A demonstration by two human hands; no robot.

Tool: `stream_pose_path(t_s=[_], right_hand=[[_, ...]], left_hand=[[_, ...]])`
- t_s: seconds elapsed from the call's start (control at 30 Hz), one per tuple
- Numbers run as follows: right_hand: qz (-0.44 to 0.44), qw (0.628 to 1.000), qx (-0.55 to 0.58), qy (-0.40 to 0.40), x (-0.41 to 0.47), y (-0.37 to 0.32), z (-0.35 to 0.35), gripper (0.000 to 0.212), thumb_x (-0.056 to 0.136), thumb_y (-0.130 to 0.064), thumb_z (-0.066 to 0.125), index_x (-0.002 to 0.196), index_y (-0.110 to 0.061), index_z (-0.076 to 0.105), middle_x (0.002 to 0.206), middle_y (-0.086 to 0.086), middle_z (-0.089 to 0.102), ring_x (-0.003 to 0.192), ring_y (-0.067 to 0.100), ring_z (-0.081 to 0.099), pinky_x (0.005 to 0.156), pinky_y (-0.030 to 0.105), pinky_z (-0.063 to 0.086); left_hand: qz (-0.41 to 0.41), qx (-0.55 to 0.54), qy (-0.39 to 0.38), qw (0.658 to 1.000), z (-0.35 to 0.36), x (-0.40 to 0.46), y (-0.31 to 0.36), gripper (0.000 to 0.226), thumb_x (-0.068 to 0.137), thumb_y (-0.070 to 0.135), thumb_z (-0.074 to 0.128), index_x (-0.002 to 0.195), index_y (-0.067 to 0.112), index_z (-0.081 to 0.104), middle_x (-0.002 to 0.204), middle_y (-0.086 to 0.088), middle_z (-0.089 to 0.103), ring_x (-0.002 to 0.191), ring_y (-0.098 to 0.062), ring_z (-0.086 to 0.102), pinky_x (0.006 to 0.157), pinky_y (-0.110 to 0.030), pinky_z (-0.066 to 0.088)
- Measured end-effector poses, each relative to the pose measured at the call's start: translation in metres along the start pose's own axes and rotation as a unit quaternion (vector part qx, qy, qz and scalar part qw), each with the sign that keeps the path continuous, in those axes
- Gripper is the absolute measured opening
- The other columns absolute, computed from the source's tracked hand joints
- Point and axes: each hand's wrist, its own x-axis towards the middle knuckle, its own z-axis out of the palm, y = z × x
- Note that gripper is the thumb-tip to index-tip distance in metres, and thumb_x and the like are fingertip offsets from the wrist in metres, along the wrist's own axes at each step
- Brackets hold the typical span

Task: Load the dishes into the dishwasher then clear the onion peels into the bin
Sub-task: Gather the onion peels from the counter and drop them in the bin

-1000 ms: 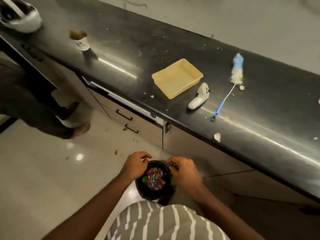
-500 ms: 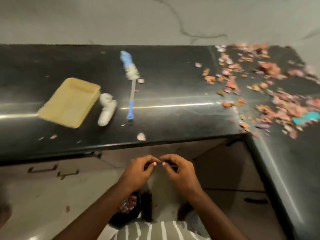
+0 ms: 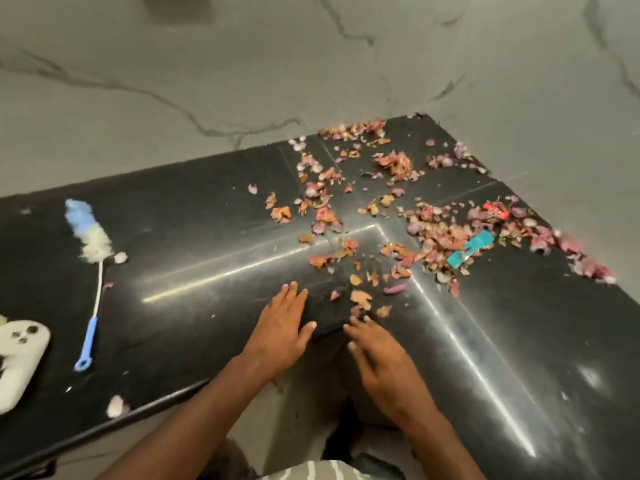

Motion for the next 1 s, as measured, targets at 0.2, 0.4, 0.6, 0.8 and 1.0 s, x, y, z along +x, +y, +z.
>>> stream_pose_path(t_s=[0.2,0.4,0.6,0.8,1.0], right_hand=[[-0.092,0.959,-0.229,-0.141,0.045,0.047,0.003,0.072,0.107,-0.066,0.024,0.167,-0.028,0.014,0.175,-0.005,0.004,0.161,0.017,0.002,0.124,0.044,0.007],[0.011,0.968,-0.222,-0.118,0.125,0.092,-0.042,0.072,0.1,-0.074,0.005,0.165,-0.043,0.001,0.172,-0.011,-0.012,0.159,0.023,-0.019,0.127,0.048,-0.009],[0.04,0.993,0.057,0.097,0.166,0.085,-0.083,0.039,0.101,-0.014,0.064,0.138,-0.026,0.066,0.149,-0.01,0.057,0.145,0.004,0.042,0.122,0.044,0.038],[-0.051,0.997,0.051,0.027,0.142,0.051,-0.053,0.033,0.102,-0.025,0.062,0.134,-0.036,0.065,0.138,-0.023,0.06,0.134,-0.008,0.048,0.115,0.033,0.046],[-0.296,0.902,-0.256,-0.18,0.133,0.054,0.021,0.053,0.108,-0.063,0.032,0.159,-0.05,0.029,0.169,-0.016,0.028,0.157,0.02,0.027,0.119,0.038,0.032]], left_hand=[[-0.013,0.119,-0.052,0.991,0.01,0.032,0.002,0.083,0.091,0.071,-0.007,0.159,0.029,-0.028,0.163,0.005,-0.043,0.149,-0.015,-0.042,0.123,-0.041,-0.021],[-0.035,0.094,-0.128,0.987,0.007,0.043,0.004,0.093,0.076,0.081,-0.013,0.151,0.033,-0.041,0.151,0.011,-0.057,0.141,-0.013,-0.052,0.117,-0.038,-0.027],[-0.023,0.095,-0.181,0.979,-0.002,0.048,0.001,0.096,0.098,0.073,0.027,0.153,0.027,-0.037,0.155,0.005,-0.054,0.14,-0.016,-0.052,0.11,-0.038,-0.032],[0.035,0.112,-0.197,0.973,-0.027,0.067,-0.012,0.085,0.102,0.057,0.04,0.164,0.034,-0.013,0.17,0.006,-0.023,0.155,-0.018,-0.024,0.125,-0.046,-0.002],[0.022,-0.046,-0.112,0.992,-0.075,0.128,-0.032,0.022,0.108,0.032,0.044,0.122,0.045,0.055,0.11,0.022,0.059,0.108,-0.002,0.056,0.101,-0.029,0.044]])
